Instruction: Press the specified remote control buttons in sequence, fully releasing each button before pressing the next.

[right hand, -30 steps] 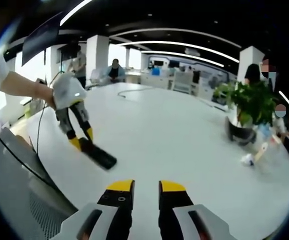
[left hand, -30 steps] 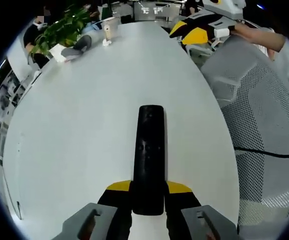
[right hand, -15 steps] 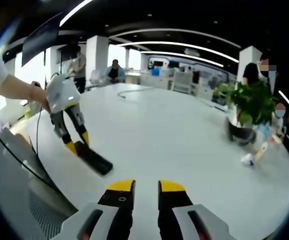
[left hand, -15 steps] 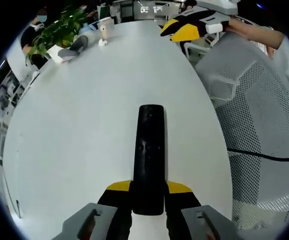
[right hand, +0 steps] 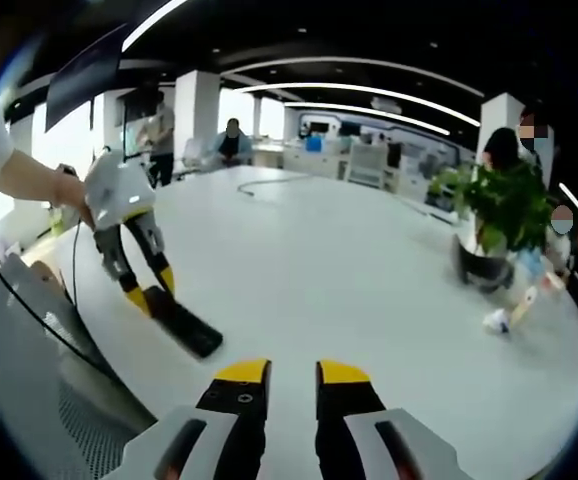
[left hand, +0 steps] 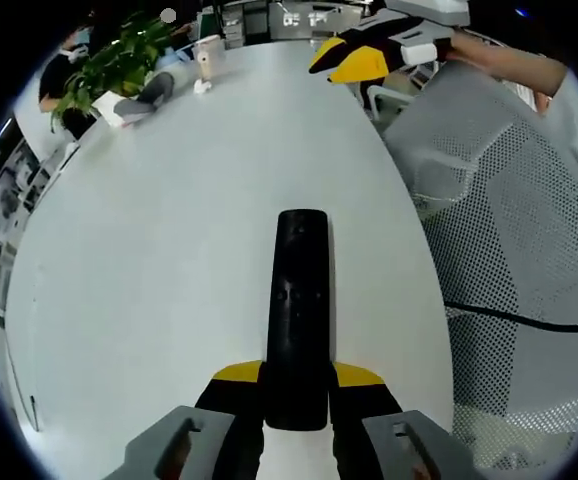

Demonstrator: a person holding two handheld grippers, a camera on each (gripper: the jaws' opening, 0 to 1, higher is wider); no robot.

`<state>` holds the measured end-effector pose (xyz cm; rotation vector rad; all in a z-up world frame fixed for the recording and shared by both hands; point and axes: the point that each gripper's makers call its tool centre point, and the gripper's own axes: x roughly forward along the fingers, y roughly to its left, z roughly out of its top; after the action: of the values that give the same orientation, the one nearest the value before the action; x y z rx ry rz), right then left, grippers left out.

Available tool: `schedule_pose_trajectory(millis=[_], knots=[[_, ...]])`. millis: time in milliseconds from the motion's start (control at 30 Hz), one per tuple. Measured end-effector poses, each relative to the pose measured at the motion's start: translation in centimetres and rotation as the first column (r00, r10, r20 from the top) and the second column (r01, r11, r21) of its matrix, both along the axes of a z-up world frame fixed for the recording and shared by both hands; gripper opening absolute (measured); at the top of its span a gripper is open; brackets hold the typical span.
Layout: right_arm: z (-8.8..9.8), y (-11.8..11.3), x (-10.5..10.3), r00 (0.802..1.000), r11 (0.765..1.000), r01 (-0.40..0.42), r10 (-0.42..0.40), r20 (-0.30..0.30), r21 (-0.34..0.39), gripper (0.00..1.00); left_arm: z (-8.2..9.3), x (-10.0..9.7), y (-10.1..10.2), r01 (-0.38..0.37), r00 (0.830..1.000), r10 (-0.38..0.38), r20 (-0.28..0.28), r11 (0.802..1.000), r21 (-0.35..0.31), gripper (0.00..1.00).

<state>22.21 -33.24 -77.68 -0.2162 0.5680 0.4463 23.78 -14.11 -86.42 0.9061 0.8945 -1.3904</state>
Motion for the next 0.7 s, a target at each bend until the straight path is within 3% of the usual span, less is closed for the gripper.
schedule_pose_trajectory(millis=[700], knots=[[-0.2, 0.3, -0.2, 1.000, 1.000, -0.022, 0.022, -0.014, -0.011, 0.14, 0.0, -1.5, -0.3, -0.001, 1.000, 0.001, -0.006, 1.000, -0.016, 0.23]])
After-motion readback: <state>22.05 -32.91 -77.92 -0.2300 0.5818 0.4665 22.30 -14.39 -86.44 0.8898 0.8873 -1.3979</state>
